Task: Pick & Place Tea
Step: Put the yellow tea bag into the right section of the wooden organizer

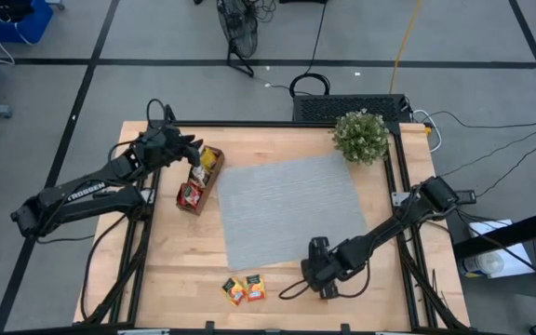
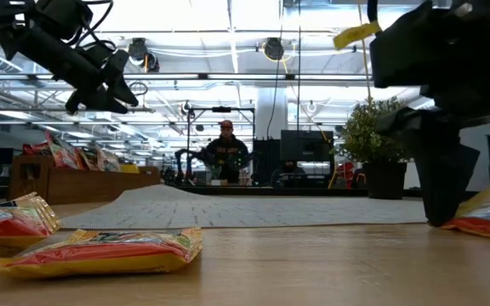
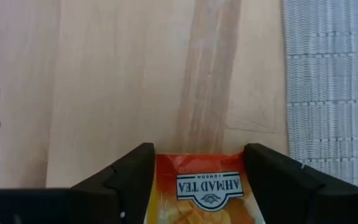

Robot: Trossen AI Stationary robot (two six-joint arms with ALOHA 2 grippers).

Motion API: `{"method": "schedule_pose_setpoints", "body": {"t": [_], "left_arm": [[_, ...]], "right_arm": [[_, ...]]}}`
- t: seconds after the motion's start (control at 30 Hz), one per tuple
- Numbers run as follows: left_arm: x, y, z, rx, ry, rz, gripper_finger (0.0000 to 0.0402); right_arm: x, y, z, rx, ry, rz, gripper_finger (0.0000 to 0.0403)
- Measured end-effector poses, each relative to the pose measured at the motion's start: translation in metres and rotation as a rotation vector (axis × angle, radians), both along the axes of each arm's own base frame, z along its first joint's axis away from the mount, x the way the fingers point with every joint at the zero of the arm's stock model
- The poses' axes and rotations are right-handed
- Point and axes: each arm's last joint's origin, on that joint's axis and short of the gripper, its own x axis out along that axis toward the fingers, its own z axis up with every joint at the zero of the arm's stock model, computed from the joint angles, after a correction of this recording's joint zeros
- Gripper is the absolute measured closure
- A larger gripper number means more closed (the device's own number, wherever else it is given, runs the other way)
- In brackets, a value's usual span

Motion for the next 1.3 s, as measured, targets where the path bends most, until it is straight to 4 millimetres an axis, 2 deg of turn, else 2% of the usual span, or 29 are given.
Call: {"method": "schedule_pose_setpoints", "body": {"t": [0.3,0.43,0.6,0.77,0.9,1.17,1.3], "left_arm": [[0.0,0.0,0.0,0.002,0.002,0.001,0.0215],[0.0,0.0,0.0,0.003,0.002,0.001,0.0215],[0.0,0.0,0.0,0.003,0.003,0.001,0.0215],[0.0,0.0,0.0,0.003,0.003,0.001,0.0215],[0.0,0.0,0.0,0.003,0.003,0.001,0.0215],[0.0,0.0,0.0,0.003,0.003,0.0,0.0215],[0.0,0.0,0.0,0.003,0.003,0.0,0.0215]], "right_arm": [[-0.005,-0.004,-0.003,0.001,0.046,-0.111,0.0207],[-0.01,-0.005,0.014,0.023,0.082,-0.105,0.023],[-0.006,0.004,0.052,-0.015,0.061,-0.049,0.0246],[-0.013,0.01,0.058,-0.089,0.155,-0.005,0.0246],[-0.025,0.004,0.037,-0.117,0.205,-0.017,0.0219],[-0.04,-0.008,-0.008,0.007,0.186,-0.072,0.0111],[-0.045,-0.011,-0.019,0.017,0.185,-0.081,0.0109]]}}
